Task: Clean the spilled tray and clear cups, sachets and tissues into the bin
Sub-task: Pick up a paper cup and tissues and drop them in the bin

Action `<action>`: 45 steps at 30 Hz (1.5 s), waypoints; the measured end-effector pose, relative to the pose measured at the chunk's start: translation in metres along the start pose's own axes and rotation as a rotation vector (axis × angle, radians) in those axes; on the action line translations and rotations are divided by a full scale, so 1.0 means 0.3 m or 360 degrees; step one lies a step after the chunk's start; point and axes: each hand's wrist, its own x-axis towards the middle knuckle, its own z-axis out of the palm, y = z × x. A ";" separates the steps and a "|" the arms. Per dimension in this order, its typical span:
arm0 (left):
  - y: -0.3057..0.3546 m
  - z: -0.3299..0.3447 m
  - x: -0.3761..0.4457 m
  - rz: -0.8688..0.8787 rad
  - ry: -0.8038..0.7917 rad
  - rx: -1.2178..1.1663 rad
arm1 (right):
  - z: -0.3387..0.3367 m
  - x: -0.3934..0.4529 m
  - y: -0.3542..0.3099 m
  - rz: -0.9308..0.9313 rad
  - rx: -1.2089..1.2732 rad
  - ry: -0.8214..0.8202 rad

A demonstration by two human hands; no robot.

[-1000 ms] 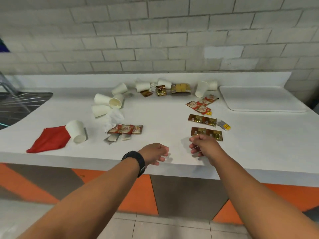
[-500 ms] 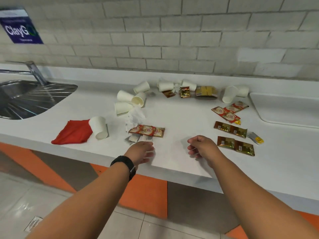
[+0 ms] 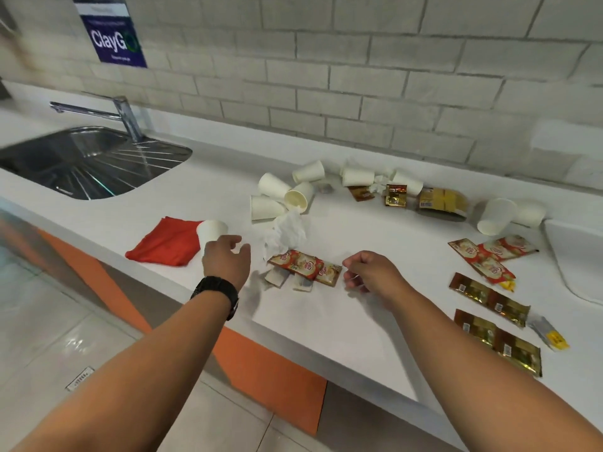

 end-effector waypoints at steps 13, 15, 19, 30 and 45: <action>-0.144 -0.039 0.337 -0.0255 -0.0155 0.0283 | 0.335 0.229 -0.137 -0.0179 -0.0644 0.0187; -0.162 -0.022 0.360 -0.0193 -0.0259 0.0274 | 0.392 0.262 -0.168 -0.0227 -0.0922 0.0166; -0.185 0.002 0.410 -0.0142 -0.0511 0.0024 | 0.494 0.349 -0.236 -0.0256 -0.1457 0.0151; -0.127 -0.004 0.488 0.0124 -0.0745 -0.0324 | 0.525 0.463 -0.165 -0.0167 -0.1744 0.0294; -0.019 0.121 0.574 0.0227 -0.1025 -0.0212 | 0.343 0.434 -0.181 -0.0188 -0.0112 0.0728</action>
